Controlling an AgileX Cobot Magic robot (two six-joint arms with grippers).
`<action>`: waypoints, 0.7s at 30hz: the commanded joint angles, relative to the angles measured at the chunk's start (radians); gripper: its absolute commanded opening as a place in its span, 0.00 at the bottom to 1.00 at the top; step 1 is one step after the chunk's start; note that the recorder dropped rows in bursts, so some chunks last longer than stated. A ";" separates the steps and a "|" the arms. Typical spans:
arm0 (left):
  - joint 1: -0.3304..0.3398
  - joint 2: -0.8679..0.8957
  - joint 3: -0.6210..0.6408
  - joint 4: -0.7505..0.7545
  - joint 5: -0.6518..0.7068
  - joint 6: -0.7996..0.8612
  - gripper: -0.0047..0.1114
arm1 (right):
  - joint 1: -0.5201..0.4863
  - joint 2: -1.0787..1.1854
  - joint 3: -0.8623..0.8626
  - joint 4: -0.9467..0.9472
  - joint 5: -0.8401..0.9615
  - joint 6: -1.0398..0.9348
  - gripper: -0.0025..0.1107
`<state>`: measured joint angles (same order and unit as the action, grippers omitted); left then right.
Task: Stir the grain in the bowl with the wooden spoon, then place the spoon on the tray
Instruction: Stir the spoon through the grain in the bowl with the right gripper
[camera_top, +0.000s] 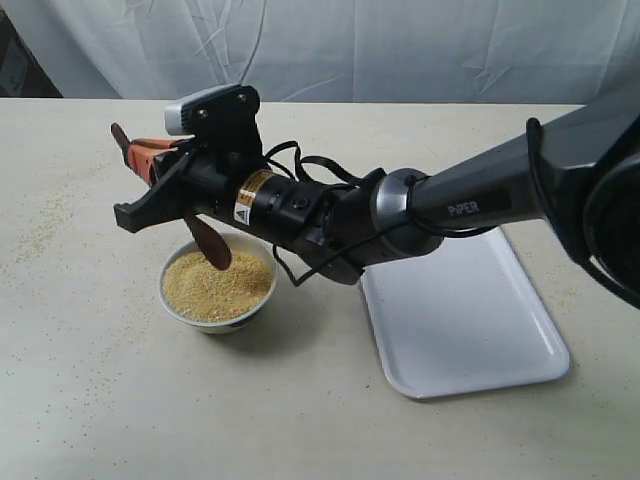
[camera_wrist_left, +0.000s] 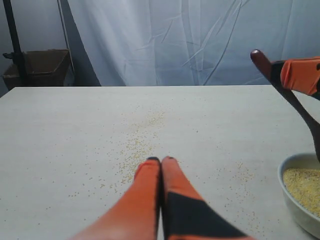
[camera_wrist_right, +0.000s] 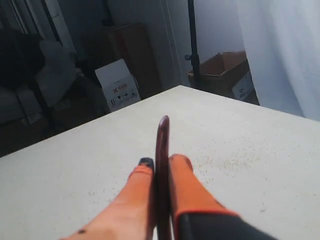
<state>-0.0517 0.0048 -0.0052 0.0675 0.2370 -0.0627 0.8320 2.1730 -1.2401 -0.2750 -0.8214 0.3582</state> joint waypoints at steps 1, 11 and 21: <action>0.001 -0.005 0.005 0.001 -0.006 -0.003 0.04 | 0.017 0.031 -0.001 -0.009 0.079 -0.004 0.01; 0.001 -0.005 0.005 0.001 -0.006 -0.003 0.04 | 0.006 0.068 -0.001 0.065 0.098 -0.014 0.01; 0.001 -0.005 0.005 0.001 -0.006 -0.003 0.04 | 0.006 0.010 -0.001 0.243 0.074 -0.184 0.01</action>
<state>-0.0517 0.0048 -0.0052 0.0675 0.2370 -0.0627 0.8427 2.1843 -1.2401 -0.0524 -0.7601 0.2076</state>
